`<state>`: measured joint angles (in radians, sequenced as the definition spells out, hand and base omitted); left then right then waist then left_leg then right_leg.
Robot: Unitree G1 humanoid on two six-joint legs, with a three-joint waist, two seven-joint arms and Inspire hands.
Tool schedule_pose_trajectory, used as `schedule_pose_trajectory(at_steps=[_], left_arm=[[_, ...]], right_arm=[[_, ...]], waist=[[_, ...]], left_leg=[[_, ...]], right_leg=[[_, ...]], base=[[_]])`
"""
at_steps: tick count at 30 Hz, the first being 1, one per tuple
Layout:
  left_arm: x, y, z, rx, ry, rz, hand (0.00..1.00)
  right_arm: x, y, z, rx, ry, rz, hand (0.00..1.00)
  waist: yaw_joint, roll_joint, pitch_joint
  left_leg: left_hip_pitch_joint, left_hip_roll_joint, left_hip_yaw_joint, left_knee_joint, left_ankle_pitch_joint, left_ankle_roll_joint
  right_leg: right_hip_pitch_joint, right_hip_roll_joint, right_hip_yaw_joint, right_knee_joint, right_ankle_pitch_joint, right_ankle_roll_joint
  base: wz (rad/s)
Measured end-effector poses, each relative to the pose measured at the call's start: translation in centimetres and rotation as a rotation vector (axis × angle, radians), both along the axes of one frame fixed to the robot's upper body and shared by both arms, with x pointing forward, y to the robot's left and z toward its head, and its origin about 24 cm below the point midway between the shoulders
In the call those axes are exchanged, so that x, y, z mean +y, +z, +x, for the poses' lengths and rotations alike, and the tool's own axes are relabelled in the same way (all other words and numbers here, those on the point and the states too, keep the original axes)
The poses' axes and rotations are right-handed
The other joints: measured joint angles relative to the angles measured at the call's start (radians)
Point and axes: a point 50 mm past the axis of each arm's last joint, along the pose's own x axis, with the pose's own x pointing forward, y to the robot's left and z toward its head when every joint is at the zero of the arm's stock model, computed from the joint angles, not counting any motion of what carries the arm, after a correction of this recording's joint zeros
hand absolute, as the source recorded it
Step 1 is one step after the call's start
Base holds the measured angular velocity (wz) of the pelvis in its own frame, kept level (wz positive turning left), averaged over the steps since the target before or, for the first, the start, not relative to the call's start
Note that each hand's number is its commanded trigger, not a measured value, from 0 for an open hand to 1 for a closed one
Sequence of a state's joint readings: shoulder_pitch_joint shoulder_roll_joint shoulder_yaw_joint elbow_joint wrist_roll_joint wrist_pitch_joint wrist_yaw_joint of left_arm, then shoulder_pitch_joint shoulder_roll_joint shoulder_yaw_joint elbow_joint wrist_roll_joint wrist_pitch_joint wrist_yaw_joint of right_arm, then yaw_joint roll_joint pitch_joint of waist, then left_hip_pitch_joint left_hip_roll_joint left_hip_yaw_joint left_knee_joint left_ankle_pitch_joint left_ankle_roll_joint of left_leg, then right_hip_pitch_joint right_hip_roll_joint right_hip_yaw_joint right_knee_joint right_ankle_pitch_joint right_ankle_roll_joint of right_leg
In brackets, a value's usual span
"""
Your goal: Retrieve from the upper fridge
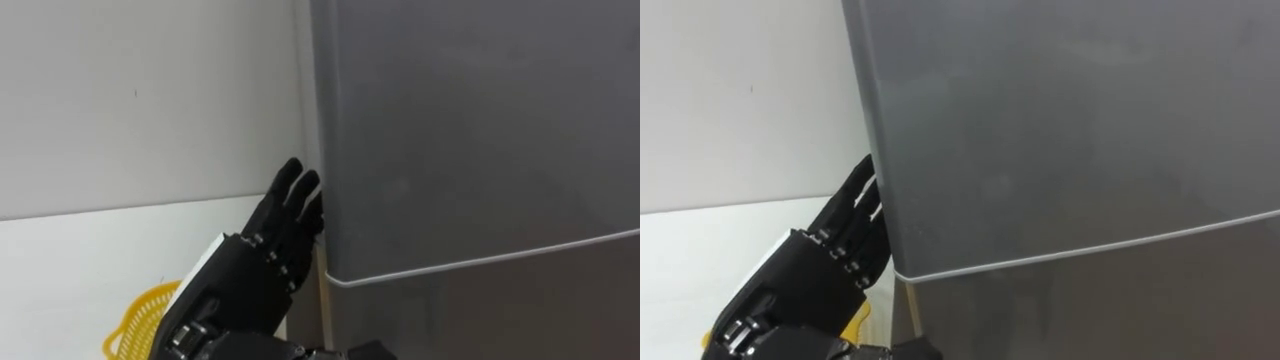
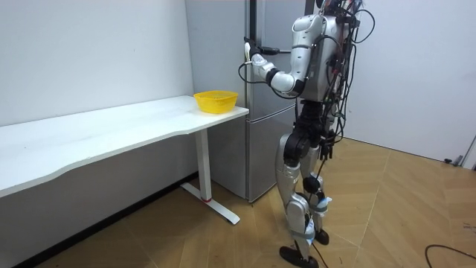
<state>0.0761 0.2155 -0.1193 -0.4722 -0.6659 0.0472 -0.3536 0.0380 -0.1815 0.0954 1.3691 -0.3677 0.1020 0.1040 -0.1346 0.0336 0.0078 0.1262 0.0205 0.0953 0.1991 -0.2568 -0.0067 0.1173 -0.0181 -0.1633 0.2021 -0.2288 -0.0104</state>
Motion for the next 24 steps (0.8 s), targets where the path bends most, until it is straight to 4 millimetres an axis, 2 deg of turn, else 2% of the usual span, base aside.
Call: schedule_pose_trajectory(at_steps=[6,7,8,9,14,19,20,21,22,23,24], left_arm=[[0.0,0.0,0.0,-0.003,-0.005,0.001,0.00],[0.0,0.0,0.0,-0.004,-0.005,0.004,0.08],[0.0,0.1,0.0,-0.005,-0.006,0.007,0.45],[0.0,0.1,0.0,-0.006,-0.006,0.010,1.00],[0.2,0.1,0.1,-0.005,0.001,0.019,1.00],[0.6,0.4,0.4,-0.005,0.031,0.018,1.00],[0.5,0.4,0.4,-0.007,0.030,0.017,0.93],[0.4,0.5,0.4,-0.016,0.011,0.010,0.79],[0.4,0.6,0.3,-0.030,-0.016,0.008,0.55],[0.3,0.7,0.3,-0.030,-0.025,0.006,0.00],[0.1,0.7,0.3,-0.033,-0.042,-0.003,0.00]], right_arm=[[-0.4,0.1,-0.1,0.007,-0.001,-0.001,0.00],[-0.4,0.1,-0.1,0.008,-0.001,-0.002,0.00],[-0.4,0.1,-0.1,0.009,-0.001,-0.003,0.00],[-0.4,0.1,-0.2,0.010,-0.001,-0.001,0.00],[-0.4,0.1,-0.3,0.021,-0.003,0.001,0.00],[-0.5,0.1,-0.8,0.035,0.002,-0.004,0.00],[-0.5,0.1,-0.9,0.037,0.002,-0.005,0.00],[-0.5,0.1,-1.0,0.042,0.006,-0.005,0.00],[-0.5,0.1,-1.2,0.047,0.012,-0.007,0.00],[-0.5,0.1,-1.2,0.048,0.015,-0.008,0.00],[-0.5,0.1,-1.2,0.049,0.020,-0.009,0.00]], waist=[[-0.003,-0.001,-0.0002],[-0.004,-0.001,-0.0002],[-0.005,-0.001,-0.0002],[-0.005,-0.001,-0.0002],[-0.007,-0.001,-0.0001],[-0.009,0.000,-0.0002],[-0.009,0.000,-0.0002],[-0.009,0.000,-0.0003],[-0.009,0.001,-0.0003],[-0.009,0.001,0.0000],[-0.009,0.001,0.0000]], left_leg=[[0.001,-0.001,0.005,0.001,0.000,0.000],[0.001,-0.001,0.005,0.001,0.000,0.000],[0.001,-0.001,0.005,0.001,0.000,0.000],[0.001,-0.001,0.006,0.001,0.000,0.000],[0.001,-0.001,0.009,0.001,0.000,0.000],[0.000,-0.001,0.016,0.001,0.000,0.000],[0.000,-0.002,0.017,0.001,0.000,0.000],[0.000,-0.002,0.019,0.001,0.000,0.000],[0.000,-0.002,0.020,0.001,0.000,0.000],[0.000,-0.002,0.021,0.001,0.000,0.000],[0.000,-0.003,0.026,0.001,0.000,0.000]], right_leg=[[-0.005,0.001,0.024,0.000,0.001,0.002],[-0.005,0.001,0.024,0.000,0.002,0.002],[-0.005,0.001,0.024,0.000,0.002,0.002],[-0.005,0.000,0.024,0.000,0.002,0.003],[-0.005,0.001,0.027,0.000,0.002,0.003],[-0.009,0.002,0.059,0.001,0.005,0.005],[-0.009,0.002,0.063,0.001,0.006,0.006],[-0.009,0.003,0.075,0.001,0.008,0.006],[-0.009,0.003,0.083,0.001,0.011,0.009],[-0.009,0.003,0.083,0.001,0.013,0.010],[-0.009,0.001,0.085,0.001,0.015,0.010]], base=[[0.00],[0.00],[0.00],[0.00],[0.00],[-0.01],[0.00],[0.03],[0.06],[0.07],[0.00]])
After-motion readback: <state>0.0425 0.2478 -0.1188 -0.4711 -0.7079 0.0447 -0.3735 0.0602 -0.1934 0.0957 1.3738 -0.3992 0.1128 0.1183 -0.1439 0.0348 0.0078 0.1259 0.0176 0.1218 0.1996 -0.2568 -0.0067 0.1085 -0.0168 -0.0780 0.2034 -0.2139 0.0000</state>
